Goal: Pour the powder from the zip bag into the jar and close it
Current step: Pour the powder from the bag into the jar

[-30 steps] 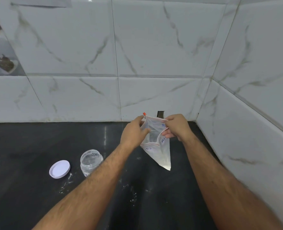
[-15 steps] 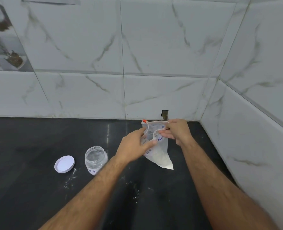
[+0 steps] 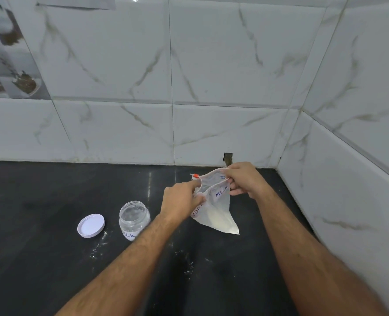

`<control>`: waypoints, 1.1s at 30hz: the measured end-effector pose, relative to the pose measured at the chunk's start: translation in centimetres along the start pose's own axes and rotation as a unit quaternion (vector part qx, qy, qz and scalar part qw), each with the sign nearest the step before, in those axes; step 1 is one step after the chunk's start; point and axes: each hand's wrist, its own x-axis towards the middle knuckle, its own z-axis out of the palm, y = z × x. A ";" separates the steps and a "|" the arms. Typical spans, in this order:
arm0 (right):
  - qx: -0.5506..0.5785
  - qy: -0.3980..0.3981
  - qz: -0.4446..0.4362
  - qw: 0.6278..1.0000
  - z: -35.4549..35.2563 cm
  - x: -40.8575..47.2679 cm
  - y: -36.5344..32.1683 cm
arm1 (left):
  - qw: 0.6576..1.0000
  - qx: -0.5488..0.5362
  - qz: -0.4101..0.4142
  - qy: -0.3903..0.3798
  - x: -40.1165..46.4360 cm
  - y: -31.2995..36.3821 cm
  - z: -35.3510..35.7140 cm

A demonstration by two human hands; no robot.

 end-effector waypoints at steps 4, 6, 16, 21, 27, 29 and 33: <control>0.015 0.000 -0.023 1.000 -1.0 0.2 0.3 | 1.000 -0.018 -0.017 -0.003 2.0 0.2 -0.7; 0.049 0.003 -0.030 0.998 -1.5 0.4 0.7 | 1.000 -0.015 -0.016 0.004 3.4 0.6 -1.6; 0.281 0.074 0.067 0.954 0.0 1.1 6.4 | 0.987 -0.133 0.088 0.033 7.8 1.4 -7.7; 0.334 0.009 0.127 0.934 2.4 2.1 6.6 | 0.964 -0.256 0.064 0.032 8.5 0.5 -9.6; 0.438 -0.033 0.135 0.888 4.0 3.3 4.9 | 0.942 -0.326 0.072 0.033 8.0 -1.1 -10.7; 0.432 -0.023 0.116 0.894 3.9 3.6 4.5 | 0.940 -0.330 0.074 0.038 7.4 -1.9 -11.0; 0.417 0.027 0.059 0.906 2.5 3.9 3.6 | 0.947 -0.313 0.059 0.052 6.3 -4.3 -12.1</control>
